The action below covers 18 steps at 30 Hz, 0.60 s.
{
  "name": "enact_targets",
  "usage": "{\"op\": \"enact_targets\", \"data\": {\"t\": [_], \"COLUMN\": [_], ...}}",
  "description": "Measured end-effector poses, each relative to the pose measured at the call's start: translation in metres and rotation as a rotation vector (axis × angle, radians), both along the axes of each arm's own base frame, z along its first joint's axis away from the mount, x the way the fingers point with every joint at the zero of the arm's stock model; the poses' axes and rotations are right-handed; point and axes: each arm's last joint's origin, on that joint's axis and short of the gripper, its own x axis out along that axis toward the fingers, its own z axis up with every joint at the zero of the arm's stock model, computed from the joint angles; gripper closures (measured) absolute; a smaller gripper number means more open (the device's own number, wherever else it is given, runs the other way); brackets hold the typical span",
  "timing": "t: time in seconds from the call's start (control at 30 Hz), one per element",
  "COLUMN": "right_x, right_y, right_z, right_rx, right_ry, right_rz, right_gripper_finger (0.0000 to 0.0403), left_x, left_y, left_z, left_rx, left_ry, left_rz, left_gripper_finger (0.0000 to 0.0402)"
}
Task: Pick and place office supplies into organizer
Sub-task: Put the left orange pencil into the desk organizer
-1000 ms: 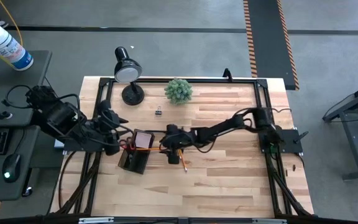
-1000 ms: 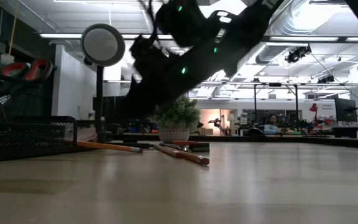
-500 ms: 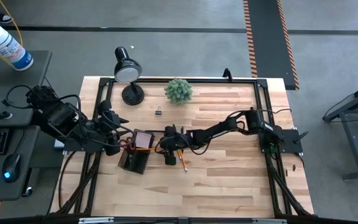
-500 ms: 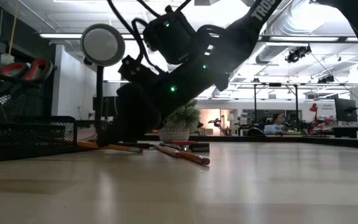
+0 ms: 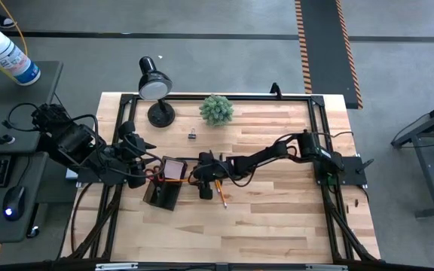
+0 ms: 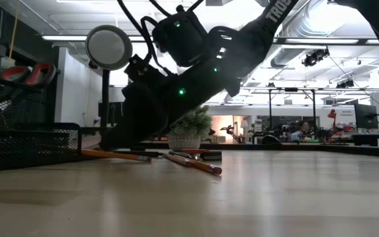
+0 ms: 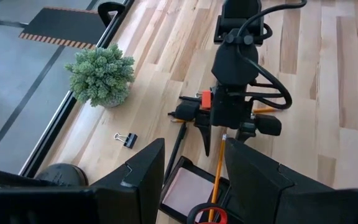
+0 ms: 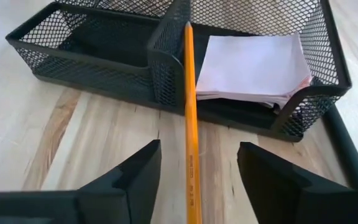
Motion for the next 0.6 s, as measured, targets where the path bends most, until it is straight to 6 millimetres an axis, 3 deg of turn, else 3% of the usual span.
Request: {"op": "enact_targets", "data": {"t": [0.27, 0.6], "right_x": [0.0005, 0.0015], "right_y": [0.0008, -0.0016], "right_z": [0.0009, -0.0076], "right_rx": [0.013, 0.006], "right_ry": [-0.010, -0.003], "right_rz": [0.022, 0.013], "right_gripper_finger": [0.0234, 0.0229], "left_x": [0.0000, 0.0000], "left_y": [0.0000, 0.0000], "left_z": [0.0000, 0.0000], "left_rx": [0.000, 0.002], "left_ry": [0.000, 0.001], "left_rz": [0.000, -0.002], "left_gripper_finger": [0.0247, 0.0247]}}
